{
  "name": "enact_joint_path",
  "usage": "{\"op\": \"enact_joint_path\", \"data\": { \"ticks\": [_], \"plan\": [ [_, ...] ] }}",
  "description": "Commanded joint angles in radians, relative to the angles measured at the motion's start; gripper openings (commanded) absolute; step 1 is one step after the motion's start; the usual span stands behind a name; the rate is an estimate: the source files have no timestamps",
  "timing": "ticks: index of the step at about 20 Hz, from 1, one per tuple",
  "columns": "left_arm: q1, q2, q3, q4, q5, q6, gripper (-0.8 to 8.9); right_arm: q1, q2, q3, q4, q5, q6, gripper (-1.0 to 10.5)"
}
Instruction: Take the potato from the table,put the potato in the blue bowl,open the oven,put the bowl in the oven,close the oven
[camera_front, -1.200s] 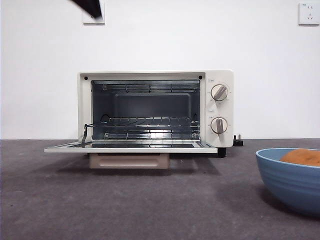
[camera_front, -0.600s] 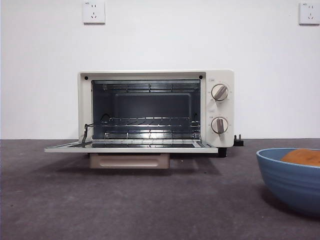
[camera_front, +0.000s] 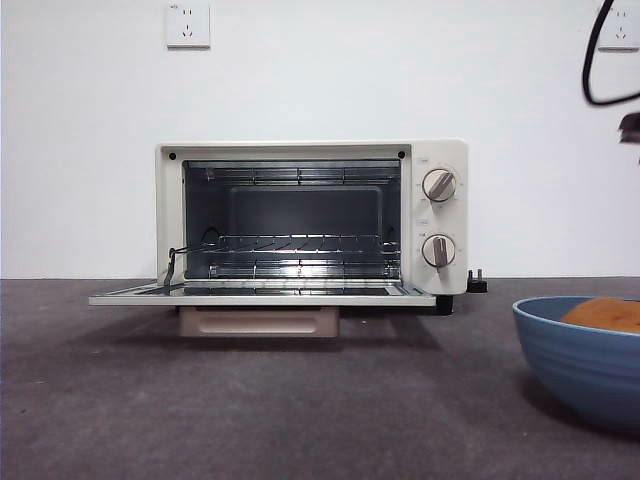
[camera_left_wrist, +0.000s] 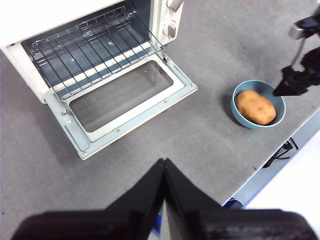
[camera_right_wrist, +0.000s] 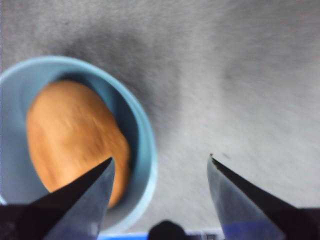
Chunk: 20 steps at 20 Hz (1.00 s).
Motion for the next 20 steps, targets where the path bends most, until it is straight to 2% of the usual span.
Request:
{"op": "enact_joint_path", "data": {
  "ticks": [1, 5, 6, 7, 8, 14, 20],
  "plan": [
    [-0.003, -0.005, -0.004, 0.001, 0.001, -0.001, -0.05, -0.012, 0.051, -0.010, 0.032, -0.040, -0.026, 3.1],
    [-0.003, -0.005, -0.005, 0.001, 0.001, 0.000, -0.05, -0.013, 0.134, -0.010, 0.050, -0.014, -0.054, 2.1],
    [-0.003, -0.005, -0.005, 0.001, 0.001, 0.000, -0.05, -0.013, 0.146, -0.010, 0.061, -0.013, -0.053, 1.4],
    [-0.003, -0.005, -0.004, 0.001, 0.001, 0.000, -0.05, -0.012, 0.153, -0.010, 0.072, -0.013, -0.053, 0.1],
    [-0.003, -0.005, -0.005, 0.001, 0.001, 0.000, -0.05, -0.012, 0.153, -0.010, 0.082, -0.013, -0.054, -0.1],
    [-0.003, -0.004, -0.004, 0.001, 0.001, 0.000, -0.05, -0.012, 0.153, 0.010, 0.044, -0.014, -0.049, -0.1],
    [-0.003, 0.002, -0.005, 0.001, 0.000, 0.015, -0.05, -0.010, 0.153, 0.265, -0.226, -0.023, -0.031, -0.1]
  ]
}}
